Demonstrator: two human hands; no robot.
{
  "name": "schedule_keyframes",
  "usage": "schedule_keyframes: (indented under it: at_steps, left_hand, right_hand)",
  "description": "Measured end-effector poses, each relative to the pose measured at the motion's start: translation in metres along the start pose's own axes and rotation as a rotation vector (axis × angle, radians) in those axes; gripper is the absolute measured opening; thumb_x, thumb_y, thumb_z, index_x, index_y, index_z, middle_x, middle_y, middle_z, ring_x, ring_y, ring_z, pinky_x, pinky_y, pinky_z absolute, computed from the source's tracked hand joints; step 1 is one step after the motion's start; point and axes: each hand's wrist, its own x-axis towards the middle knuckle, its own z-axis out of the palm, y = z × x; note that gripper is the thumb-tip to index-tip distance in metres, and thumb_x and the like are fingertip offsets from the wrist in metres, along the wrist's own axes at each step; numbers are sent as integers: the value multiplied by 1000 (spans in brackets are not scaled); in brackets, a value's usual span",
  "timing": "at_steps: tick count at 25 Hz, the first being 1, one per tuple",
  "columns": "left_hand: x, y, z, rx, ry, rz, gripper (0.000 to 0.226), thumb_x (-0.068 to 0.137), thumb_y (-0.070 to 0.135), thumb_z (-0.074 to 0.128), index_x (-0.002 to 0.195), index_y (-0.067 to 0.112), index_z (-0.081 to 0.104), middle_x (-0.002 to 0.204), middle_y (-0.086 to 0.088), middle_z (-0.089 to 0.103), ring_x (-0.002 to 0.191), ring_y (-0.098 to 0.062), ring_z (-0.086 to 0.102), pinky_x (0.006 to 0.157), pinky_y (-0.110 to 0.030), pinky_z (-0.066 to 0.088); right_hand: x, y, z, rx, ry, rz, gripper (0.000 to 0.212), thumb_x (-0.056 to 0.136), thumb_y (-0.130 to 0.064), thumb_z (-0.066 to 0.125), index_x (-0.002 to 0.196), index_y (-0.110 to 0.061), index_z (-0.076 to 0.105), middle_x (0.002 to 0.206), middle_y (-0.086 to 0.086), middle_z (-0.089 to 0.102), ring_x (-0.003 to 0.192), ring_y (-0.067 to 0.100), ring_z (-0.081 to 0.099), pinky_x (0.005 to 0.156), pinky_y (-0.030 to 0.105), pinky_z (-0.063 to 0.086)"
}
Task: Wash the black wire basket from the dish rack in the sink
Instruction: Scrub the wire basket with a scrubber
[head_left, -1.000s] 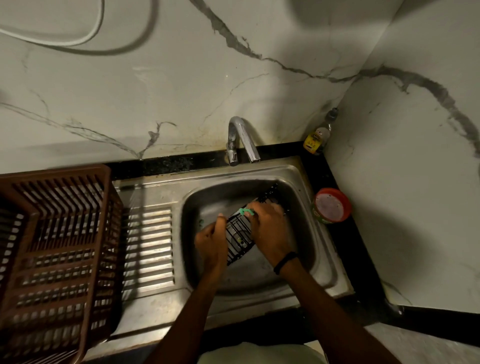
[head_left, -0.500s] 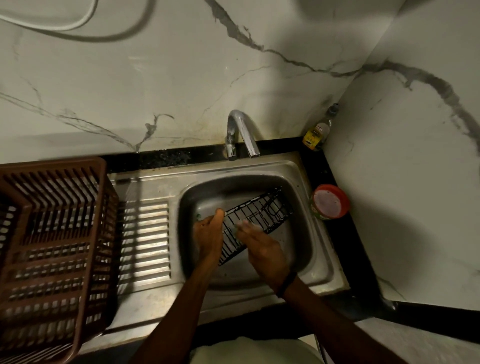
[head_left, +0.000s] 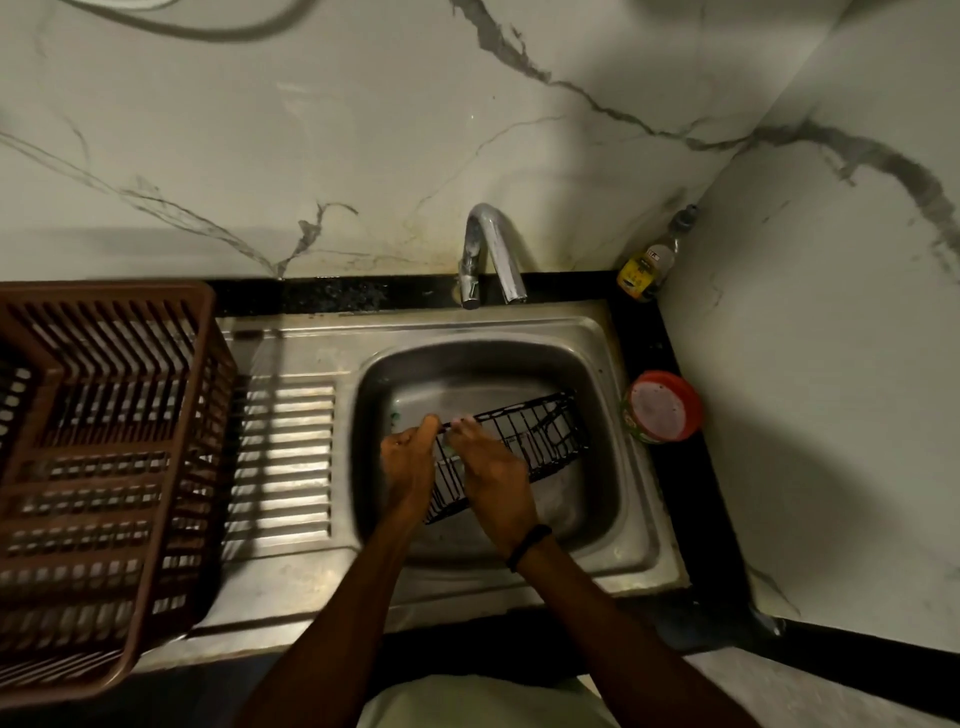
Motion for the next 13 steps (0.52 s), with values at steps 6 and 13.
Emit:
schedule_keyframes:
  at_steps: [6, 13]
  left_hand:
    - [39, -26, -2, -127, 48, -108, 39, 75, 37, 70, 66, 2, 54, 55, 0, 59, 64, -26, 48, 70, -45, 46]
    - [91, -47, 10, -15, -63, -158, 35, 93, 12, 52, 58, 12, 54, 47, 6, 54, 43, -9, 49, 57, -29, 41]
  right_hand:
    - [-45, 35, -1, 130, -32, 16, 35, 84, 3, 66, 114, -16, 71, 114, 2, 72, 108, 13, 67, 93, 33, 55]
    - [-20, 90, 8, 271, 43, 418, 23, 92, -12, 63, 112, -21, 71, 114, -5, 71, 103, 5, 65, 92, 31, 56]
